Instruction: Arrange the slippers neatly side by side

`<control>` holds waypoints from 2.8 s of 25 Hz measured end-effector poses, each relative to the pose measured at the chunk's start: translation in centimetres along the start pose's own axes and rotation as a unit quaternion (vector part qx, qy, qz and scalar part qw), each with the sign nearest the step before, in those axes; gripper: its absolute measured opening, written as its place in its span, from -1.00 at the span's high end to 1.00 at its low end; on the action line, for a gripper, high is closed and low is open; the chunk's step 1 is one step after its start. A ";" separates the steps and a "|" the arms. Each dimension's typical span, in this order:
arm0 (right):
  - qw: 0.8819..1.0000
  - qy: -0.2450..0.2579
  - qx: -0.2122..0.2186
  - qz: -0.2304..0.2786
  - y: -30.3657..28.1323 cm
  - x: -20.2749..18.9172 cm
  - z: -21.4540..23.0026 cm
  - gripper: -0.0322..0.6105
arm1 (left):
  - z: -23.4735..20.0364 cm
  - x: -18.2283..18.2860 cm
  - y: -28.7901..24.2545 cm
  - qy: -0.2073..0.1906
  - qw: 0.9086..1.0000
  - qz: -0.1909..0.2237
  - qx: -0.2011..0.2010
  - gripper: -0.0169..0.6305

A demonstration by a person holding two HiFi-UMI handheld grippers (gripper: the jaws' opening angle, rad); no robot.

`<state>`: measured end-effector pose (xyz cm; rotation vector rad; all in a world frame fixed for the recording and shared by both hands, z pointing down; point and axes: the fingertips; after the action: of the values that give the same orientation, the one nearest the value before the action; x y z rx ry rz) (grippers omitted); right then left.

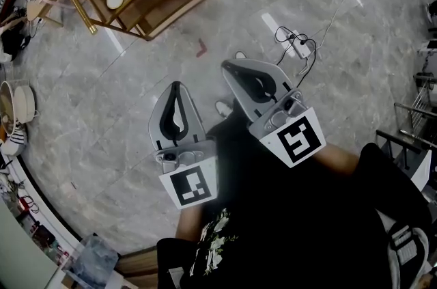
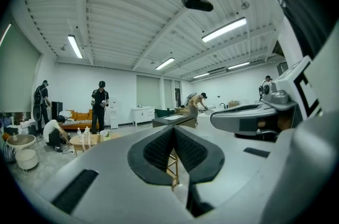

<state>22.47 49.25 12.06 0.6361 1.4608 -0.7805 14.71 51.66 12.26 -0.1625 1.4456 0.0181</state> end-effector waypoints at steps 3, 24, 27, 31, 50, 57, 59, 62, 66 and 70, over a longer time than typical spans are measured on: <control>1.000 -0.008 -0.001 -0.007 -1.0 -0.3 1.2 0.90 | -0.2 -0.3 -1.4 0.000 1.000 -0.013 -0.001 0.94; 0.999 -0.021 0.017 0.022 -9.6 2.0 16.9 0.90 | -0.7 3.1 -16.6 -0.044 0.998 -0.035 0.036 0.94; 0.999 -0.025 0.032 0.015 -10.4 1.9 18.5 0.90 | -0.5 3.4 -18.0 -0.042 0.997 -0.040 0.052 0.94; 0.997 -0.030 0.066 0.007 -11.7 1.1 19.3 0.90 | -0.6 3.0 -18.4 -0.045 0.994 -0.056 0.080 0.94; 0.992 -0.031 0.119 0.033 -13.7 1.8 21.6 0.90 | -0.2 3.3 -22.4 -0.053 0.991 -0.054 0.107 0.94; 0.992 -0.036 0.114 0.034 -13.1 1.6 23.0 0.90 | 0.7 3.9 -23.2 -0.055 0.991 -0.054 0.108 0.94; 0.992 -0.035 0.115 0.036 -13.1 1.5 23.1 0.90 | 0.8 3.8 -23.2 -0.056 0.991 -0.054 0.111 0.94; 0.992 -0.034 0.114 0.042 -13.0 1.5 22.9 0.90 | 0.9 3.2 -22.9 -0.052 0.990 -0.060 0.117 0.94; 0.992 -0.027 0.121 0.036 -12.7 1.2 22.9 0.90 | 1.3 3.0 -22.9 -0.047 0.990 -0.061 0.121 0.94; 0.992 -0.026 0.123 0.031 -13.1 1.2 22.9 0.90 | 0.8 2.9 -22.9 -0.044 0.989 -0.061 0.125 0.94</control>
<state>26.20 23.12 12.72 0.8371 1.3024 -0.9297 18.42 28.90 11.74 -0.0432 1.3345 -0.2536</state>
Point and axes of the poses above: the fingertips, and each gripper's own axes: y backward along the fingers, z to its right, x out of its top, and after that the axes turned 4 degrees about -y, right-handed
